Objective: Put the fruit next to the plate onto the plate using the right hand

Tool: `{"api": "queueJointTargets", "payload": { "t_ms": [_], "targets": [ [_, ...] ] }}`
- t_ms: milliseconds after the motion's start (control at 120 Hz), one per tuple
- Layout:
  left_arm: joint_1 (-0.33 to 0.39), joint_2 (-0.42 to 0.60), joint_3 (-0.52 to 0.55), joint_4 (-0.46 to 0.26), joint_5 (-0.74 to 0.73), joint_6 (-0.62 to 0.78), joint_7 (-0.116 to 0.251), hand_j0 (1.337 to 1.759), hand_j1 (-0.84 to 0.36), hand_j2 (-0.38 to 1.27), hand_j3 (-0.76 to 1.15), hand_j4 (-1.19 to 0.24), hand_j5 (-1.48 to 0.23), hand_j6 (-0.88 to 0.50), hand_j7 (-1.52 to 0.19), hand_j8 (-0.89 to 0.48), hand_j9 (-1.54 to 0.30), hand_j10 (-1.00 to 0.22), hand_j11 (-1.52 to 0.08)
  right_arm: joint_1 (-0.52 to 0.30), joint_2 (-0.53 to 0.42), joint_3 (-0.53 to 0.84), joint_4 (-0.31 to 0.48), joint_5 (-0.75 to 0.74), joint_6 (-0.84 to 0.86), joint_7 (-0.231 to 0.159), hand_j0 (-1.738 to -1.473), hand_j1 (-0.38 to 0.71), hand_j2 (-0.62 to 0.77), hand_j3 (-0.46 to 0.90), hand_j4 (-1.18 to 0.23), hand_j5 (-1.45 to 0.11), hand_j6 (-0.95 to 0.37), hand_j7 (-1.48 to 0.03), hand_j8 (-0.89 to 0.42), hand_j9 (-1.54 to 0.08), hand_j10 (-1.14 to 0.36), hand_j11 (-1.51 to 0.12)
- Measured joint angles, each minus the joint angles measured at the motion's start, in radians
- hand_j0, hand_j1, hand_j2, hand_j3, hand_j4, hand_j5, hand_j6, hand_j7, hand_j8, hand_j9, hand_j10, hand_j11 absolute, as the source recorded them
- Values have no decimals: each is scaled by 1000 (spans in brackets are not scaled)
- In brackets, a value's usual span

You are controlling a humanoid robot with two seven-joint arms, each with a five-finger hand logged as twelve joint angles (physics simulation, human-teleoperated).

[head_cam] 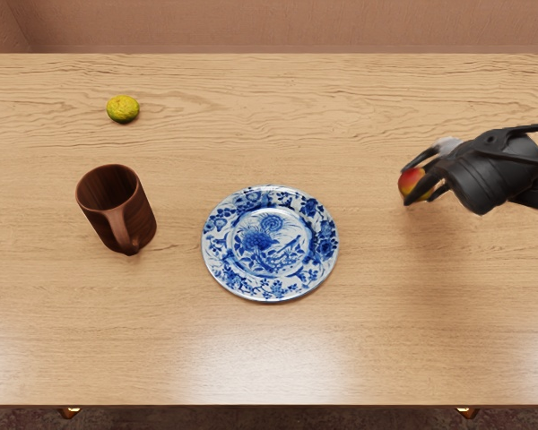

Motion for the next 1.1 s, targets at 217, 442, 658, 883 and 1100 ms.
{"api": "queueJointTargets", "payload": {
  "t_ms": [217, 442, 658, 883, 1100],
  "targets": [
    [0, 0, 0, 0, 0, 0, 0, 1658, 349, 0, 0, 0, 0, 1, 0, 1, 0, 0, 0, -253, 28, 523, -189, -24, 324, -1, -1641, 285, 133, 0, -634, -1130, -320, -1116, -345, -1153, -840, -1155],
    [0, 0, 0, 0, 0, 1, 0, 1658, 349, 0, 0, 0, 0, 1, 0, 0, 0, 0, 0, -323, 252, 603, -280, -70, 415, -1, -1642, 295, 151, -1, -625, -1145, -301, -1128, -332, -1155, -856, -1154],
    [0, 0, 0, 0, 0, 0, 0, 1658, 349, 0, 0, 0, 0, 1, 0, 0, 0, 0, 0, -354, 275, 611, -220, -75, 450, -1, -1642, 316, 184, -1, -612, -1145, -293, -1132, -327, -1146, -866, -1142],
    [0, 0, 0, 0, 0, 0, 0, 1658, 349, 0, 0, 0, 0, 1, 0, 0, 0, 0, 0, -385, 259, 603, -214, -127, 443, 1, -1646, 179, 104, 0, -492, -847, -276, -840, -306, -846, -657, -843],
    [0, 0, 0, 0, 0, 0, 0, 1658, 349, 0, 0, 0, 0, 1, 0, 0, 0, 0, 0, -389, 241, 607, -213, -175, 440, 2, -1654, -126, 29, 0, -203, -337, -129, -334, -138, -337, -224, -335]
  ]
}}
